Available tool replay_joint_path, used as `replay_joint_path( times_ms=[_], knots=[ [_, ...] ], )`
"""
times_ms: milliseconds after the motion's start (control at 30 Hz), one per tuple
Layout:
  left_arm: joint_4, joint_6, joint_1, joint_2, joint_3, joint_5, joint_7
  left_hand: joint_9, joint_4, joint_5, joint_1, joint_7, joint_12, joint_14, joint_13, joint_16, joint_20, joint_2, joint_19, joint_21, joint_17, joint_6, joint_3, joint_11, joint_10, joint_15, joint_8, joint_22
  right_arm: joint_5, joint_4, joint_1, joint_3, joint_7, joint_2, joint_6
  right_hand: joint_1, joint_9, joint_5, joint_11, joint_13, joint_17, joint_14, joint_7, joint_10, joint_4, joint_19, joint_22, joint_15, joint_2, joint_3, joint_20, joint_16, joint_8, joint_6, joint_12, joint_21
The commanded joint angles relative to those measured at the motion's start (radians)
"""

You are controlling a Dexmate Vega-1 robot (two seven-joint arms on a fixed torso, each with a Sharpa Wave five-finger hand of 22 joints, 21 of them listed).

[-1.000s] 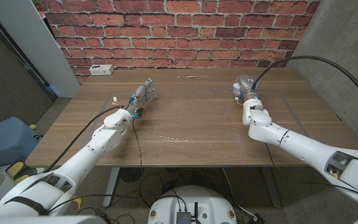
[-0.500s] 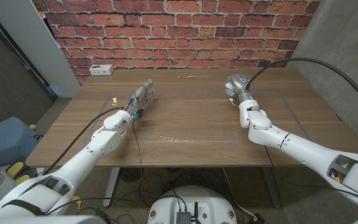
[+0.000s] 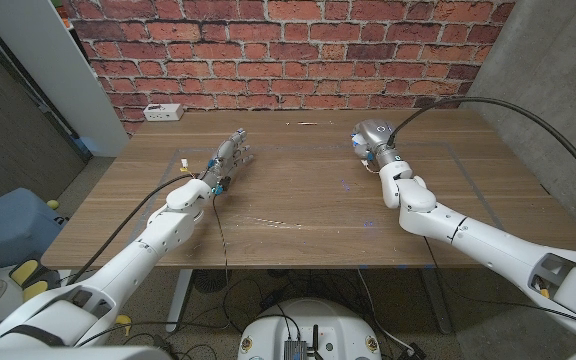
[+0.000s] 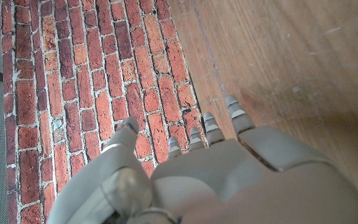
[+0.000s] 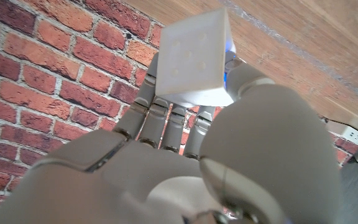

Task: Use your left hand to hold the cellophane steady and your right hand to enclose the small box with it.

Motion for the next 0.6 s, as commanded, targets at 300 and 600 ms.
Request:
replay_joint_path(
  times_ms=[300, 600],
  knots=[
    [-0.006, -0.008, 0.013, 0.003, -0.004, -0.006, 0.000, 0.001, -0.001, -0.001, -0.010, -0.003, 0.007, 0.010, -0.004, 0.002, 0.003, 0.003, 0.009, -0.001, 0.003, 0.007, 0.009, -0.001, 0.007, 0.005, 0.002, 0.005, -0.074, -0.018, -0.009, 0.006, 0.047, 0.006, 0.129, 0.222, 0.005, 0.004, -0.045, 0.011, 0.167, 0.103, 0.008, 0.054, 0.000, -0.012, 0.001, -0.215, 0.228, -0.008, -0.076, -0.002, -0.004, 0.017, 0.003, 0.021],
    [-0.009, -0.009, 0.016, 0.004, -0.005, -0.007, 0.000, 0.000, -0.002, -0.001, -0.012, -0.002, 0.007, 0.014, -0.006, 0.002, 0.003, 0.002, 0.010, -0.002, 0.003, 0.008, 0.009, -0.002, 0.009, 0.003, 0.002, 0.005, -0.100, -0.029, -0.014, 0.009, 0.054, 0.005, 0.189, 0.223, 0.006, 0.004, -0.042, 0.015, 0.169, 0.104, 0.008, 0.056, 0.000, -0.016, -0.001, -0.215, 0.228, -0.011, -0.076, -0.007, -0.006, 0.018, 0.002, 0.031]
  ],
)
